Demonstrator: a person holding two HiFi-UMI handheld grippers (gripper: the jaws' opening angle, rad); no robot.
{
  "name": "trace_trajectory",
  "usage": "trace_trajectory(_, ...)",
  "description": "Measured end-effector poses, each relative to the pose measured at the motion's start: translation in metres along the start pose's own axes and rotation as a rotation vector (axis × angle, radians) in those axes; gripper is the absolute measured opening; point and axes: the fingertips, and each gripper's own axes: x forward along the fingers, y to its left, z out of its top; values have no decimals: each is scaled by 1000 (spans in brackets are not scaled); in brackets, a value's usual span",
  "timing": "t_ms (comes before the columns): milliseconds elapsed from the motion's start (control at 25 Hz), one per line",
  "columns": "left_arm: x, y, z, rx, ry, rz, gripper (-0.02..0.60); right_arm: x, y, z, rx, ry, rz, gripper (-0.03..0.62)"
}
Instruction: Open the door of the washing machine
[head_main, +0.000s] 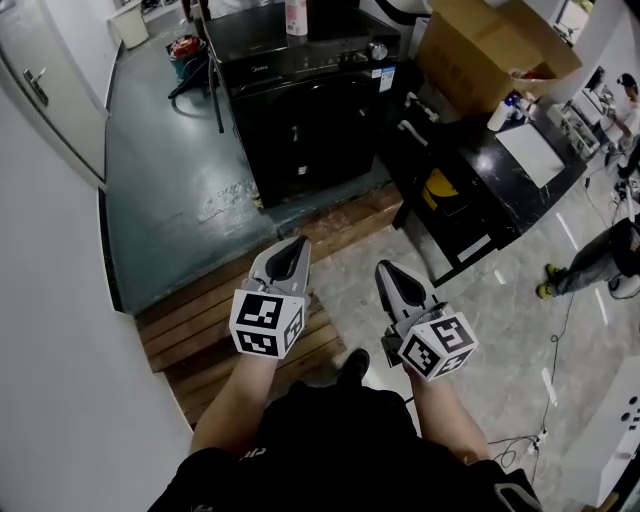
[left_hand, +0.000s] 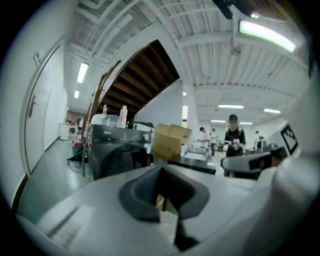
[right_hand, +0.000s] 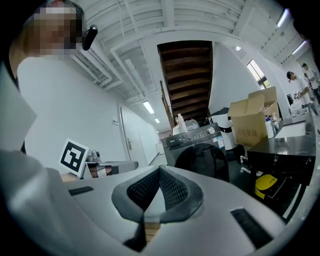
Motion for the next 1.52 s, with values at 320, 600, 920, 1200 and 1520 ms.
trace_trajectory(320,48,-23,9,1,6,-4,8,0,-42,8,15,18,18,-5)
trace_trajectory(600,76,-49,18,2,-7,3,9,-10,-72,18,7,25,48,-5)
trace_trajectory(920,94,-77,29,18,-24,7,9,-22,-93,28,-3,26,81,-5)
trace_trajectory(1200,96,-79,27,24,-10,17,9,-25,-91,23,1,34,105,-5)
trace_trajectory(1520,125,-72,26,-1,-16,11,9,-21,-110,15,2,80,94,-5)
